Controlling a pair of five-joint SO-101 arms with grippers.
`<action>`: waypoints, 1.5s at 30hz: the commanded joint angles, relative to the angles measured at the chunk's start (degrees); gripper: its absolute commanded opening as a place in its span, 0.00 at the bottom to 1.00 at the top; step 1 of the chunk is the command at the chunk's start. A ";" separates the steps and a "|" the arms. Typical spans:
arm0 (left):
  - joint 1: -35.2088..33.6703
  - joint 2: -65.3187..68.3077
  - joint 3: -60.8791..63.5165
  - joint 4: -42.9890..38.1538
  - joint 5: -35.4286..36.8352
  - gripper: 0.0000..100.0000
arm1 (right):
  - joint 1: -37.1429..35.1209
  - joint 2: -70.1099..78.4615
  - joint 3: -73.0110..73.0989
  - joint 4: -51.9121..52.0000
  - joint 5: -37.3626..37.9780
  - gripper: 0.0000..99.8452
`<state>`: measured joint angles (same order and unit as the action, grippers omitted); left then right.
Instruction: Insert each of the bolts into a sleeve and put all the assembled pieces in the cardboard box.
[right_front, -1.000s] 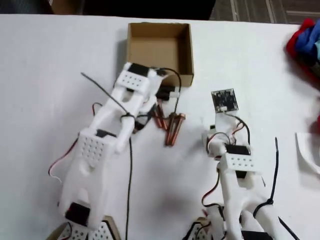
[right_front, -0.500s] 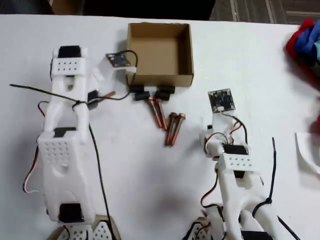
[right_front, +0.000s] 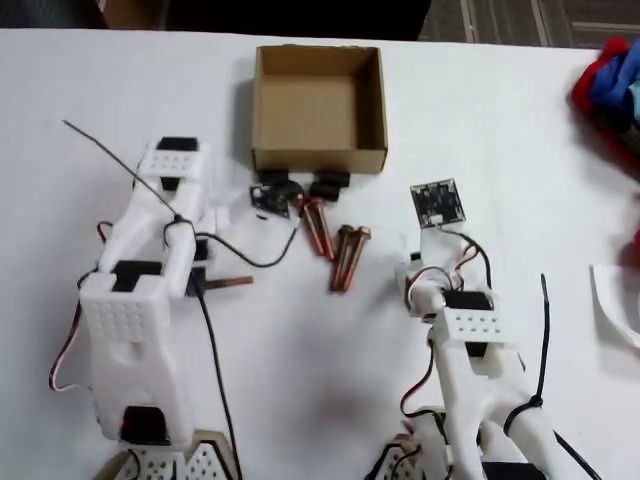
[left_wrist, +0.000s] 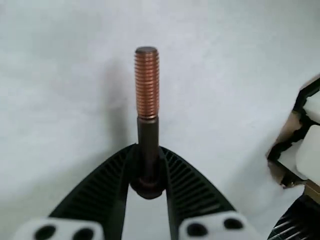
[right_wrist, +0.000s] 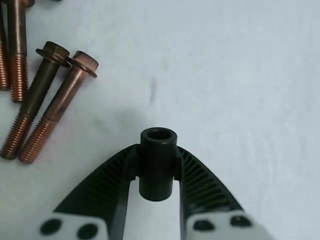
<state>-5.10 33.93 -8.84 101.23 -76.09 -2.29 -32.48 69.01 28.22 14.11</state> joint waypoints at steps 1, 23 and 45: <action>0.62 -4.31 -0.13 0.44 -4.31 0.02 | -0.40 -1.89 -0.18 -1.10 0.00 0.02; 0.70 -7.74 -12.70 0.70 28.66 0.23 | -0.40 -1.89 -0.18 -1.10 0.09 0.02; 4.84 -14.15 4.97 -1.85 115.96 0.24 | -0.48 -1.89 -0.18 -1.10 0.09 0.02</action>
<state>-0.79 22.95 -3.91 100.79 33.89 -2.37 -32.48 69.01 28.22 14.11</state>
